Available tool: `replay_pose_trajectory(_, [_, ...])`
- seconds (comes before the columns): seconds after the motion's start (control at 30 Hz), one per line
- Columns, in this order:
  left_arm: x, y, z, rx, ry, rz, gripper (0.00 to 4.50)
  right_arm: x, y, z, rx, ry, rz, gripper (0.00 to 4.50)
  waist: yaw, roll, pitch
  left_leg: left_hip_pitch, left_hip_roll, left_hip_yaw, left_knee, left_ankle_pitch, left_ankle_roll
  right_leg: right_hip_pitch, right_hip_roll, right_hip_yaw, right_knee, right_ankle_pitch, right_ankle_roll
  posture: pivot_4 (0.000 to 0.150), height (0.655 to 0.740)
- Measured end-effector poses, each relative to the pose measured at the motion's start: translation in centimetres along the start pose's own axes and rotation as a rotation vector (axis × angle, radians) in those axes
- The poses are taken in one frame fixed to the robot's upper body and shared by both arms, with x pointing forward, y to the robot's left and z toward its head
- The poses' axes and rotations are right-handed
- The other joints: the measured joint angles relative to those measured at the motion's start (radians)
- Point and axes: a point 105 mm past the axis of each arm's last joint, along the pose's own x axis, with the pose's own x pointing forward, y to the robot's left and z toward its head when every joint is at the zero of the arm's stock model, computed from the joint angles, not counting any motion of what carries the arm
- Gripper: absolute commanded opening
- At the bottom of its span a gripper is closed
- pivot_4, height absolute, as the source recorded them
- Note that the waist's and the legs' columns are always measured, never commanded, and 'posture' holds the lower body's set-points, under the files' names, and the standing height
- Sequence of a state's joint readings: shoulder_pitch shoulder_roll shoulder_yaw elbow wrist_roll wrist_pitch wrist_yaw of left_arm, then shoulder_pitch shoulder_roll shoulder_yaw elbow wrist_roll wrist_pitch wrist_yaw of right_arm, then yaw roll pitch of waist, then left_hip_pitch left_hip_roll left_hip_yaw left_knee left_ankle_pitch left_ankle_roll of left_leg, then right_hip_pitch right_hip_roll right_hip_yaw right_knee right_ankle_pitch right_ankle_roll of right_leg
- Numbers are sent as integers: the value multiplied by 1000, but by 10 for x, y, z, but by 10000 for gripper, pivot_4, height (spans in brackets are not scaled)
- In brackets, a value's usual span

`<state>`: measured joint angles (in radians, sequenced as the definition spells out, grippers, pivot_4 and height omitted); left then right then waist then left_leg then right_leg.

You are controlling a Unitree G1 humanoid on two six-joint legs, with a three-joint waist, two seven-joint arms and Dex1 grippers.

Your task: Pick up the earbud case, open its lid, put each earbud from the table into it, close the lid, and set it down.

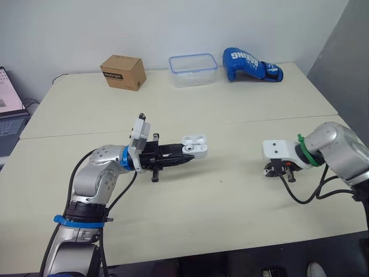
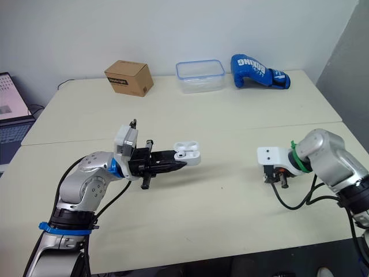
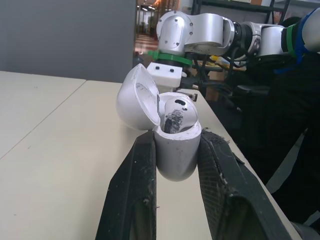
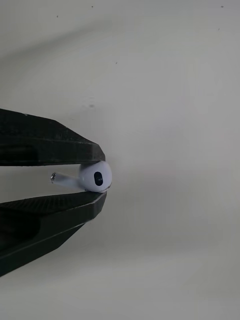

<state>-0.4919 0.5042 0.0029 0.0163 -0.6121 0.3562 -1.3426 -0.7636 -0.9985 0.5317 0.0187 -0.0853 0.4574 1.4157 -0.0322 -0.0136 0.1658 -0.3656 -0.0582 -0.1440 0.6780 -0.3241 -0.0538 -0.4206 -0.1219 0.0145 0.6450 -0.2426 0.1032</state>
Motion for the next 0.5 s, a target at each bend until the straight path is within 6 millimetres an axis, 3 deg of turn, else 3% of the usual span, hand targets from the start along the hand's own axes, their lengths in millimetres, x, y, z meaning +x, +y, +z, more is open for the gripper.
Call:
replay_pose_trajectory(0.33, [-1, -1, -3, 5, 2, 14, 7848, 12, 0, -2, -22, 23, 23, 3837, 1, 0, 0, 0, 0, 0, 0, 0, 0, 0, 0, 0, 0, 0, 0, 1500, 7307])
replay_pose_trajectory(0.37, [-1, -1, -3, 5, 2, 18, 7848, 12, 0, -2, -23, 28, 21, 11159, 1, 0, 0, 0, 0, 0, 0, 0, 0, 0, 0, 0, 0, 0, 0, 1500, 7307])
replay_pose_trajectory(0.5, [-1, 0, -3, 6, 4, 23, 7848, 14, -1, -2, -27, 39, 16, 24827, 1, 0, 0, 0, 0, 0, 0, 0, 0, 0, 0, 0, 0, 0, 0, 1500, 7307])
